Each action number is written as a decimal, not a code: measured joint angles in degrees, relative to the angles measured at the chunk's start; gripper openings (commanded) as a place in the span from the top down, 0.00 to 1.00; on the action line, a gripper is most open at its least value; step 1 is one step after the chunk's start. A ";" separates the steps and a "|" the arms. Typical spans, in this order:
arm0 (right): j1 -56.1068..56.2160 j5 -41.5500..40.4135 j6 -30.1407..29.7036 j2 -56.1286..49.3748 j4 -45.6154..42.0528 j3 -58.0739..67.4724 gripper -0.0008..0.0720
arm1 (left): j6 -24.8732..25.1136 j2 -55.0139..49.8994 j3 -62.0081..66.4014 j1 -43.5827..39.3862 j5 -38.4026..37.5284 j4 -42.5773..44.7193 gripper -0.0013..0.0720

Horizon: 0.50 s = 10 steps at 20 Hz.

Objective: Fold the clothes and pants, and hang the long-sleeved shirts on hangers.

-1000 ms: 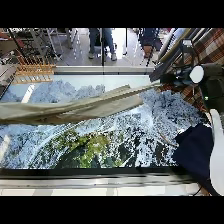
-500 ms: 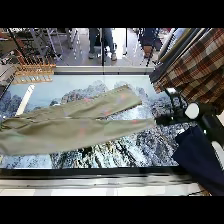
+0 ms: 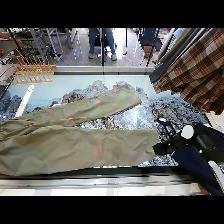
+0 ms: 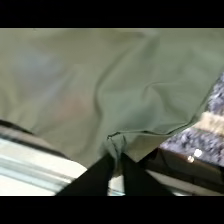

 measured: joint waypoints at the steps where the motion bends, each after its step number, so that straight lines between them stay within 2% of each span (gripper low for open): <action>1: -0.02 -0.20 -0.46 0.07 0.85 -0.17 0.17 | 0.31 -0.37 -0.15 0.00 -0.26 0.74 0.07; 2: -0.15 -1.22 -0.61 0.09 1.70 0.33 0.22 | 0.48 -0.61 -0.24 -0.11 -0.22 1.36 0.01; 4: -1.49 -7.89 -0.20 -0.68 3.39 3.04 0.22 | 0.44 -0.87 0.07 -0.74 0.57 3.15 0.01; 6: -4.57 -16.96 1.09 -4.15 6.36 7.76 0.22 | -1.77 -1.03 1.84 -1.95 2.19 5.46 0.01; 9: -9.92 -23.34 -1.49 -17.18 17.73 20.11 0.22 | -7.45 -1.07 5.99 -4.13 5.25 5.70 0.02; 10: -11.02 -23.19 -2.69 -22.80 21.62 25.38 0.28 | -8.85 -1.07 7.15 -4.81 5.95 4.63 0.02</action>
